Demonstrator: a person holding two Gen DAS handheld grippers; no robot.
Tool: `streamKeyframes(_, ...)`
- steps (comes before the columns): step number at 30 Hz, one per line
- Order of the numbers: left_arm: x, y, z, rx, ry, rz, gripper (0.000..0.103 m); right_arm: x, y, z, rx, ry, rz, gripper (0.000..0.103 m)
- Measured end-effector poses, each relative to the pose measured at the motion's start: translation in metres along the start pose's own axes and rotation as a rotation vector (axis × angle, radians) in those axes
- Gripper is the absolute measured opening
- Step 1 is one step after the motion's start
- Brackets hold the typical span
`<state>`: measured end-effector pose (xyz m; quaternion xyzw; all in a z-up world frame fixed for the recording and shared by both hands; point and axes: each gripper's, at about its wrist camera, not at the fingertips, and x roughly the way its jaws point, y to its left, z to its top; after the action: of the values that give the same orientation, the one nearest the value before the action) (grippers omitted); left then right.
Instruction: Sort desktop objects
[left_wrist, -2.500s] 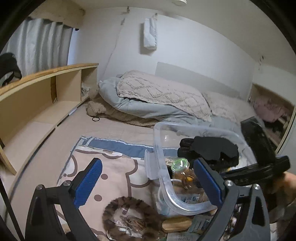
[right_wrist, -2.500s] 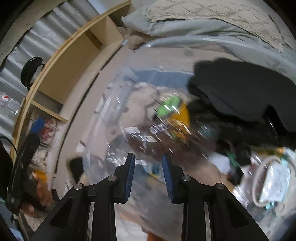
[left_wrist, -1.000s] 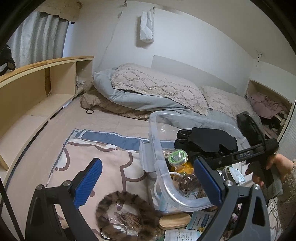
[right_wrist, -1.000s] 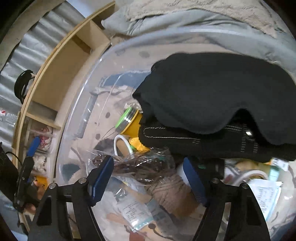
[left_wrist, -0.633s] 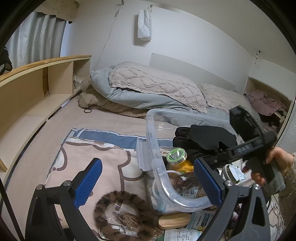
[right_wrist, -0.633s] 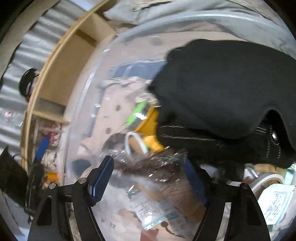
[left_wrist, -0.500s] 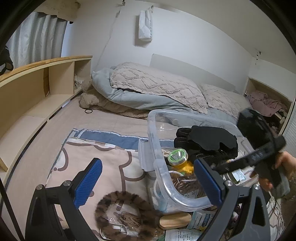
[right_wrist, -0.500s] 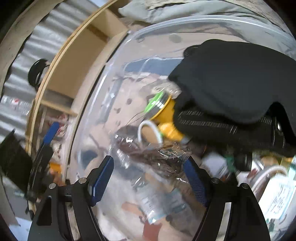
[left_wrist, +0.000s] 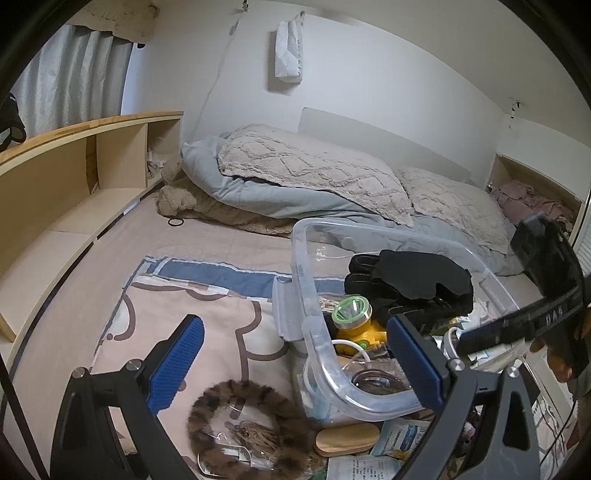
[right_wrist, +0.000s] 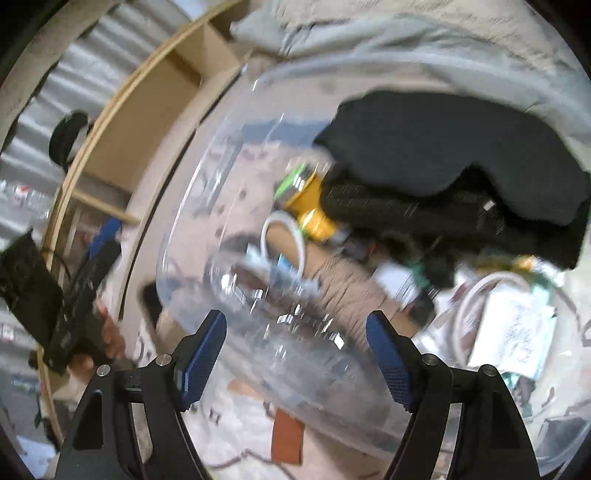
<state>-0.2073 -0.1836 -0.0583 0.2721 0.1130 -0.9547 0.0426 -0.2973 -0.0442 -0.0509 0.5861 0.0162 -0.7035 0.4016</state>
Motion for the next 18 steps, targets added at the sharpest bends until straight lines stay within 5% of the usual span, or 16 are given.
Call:
streamKeyframes(2,0.000,-0.001,0.000,0.001,0.001,-0.001,0.100,-0.001,0.001,0.007,0.007,-0.040,-0.009,0.072)
streamKeyframes(3,0.000,-0.001,0.000,0.002,0.000,-0.002,0.100,0.001,0.004,0.010,0.002,-0.052,-0.008,0.058)
streamKeyframes(4,-0.001,-0.001,0.000,0.002,-0.001,-0.002,0.100,0.004,0.005,0.013,-0.002,-0.053,0.002,0.033)
streamKeyframes(5,-0.001,0.000,0.000,0.002,-0.003,-0.001,0.100,0.006,0.008,0.014,-0.005,-0.052,0.008,0.026)
streamKeyframes(18,-0.009,0.009,0.004,-0.022,-0.019,0.001,0.100,0.084,0.059,0.030,-0.122,0.153,-0.006,0.022)
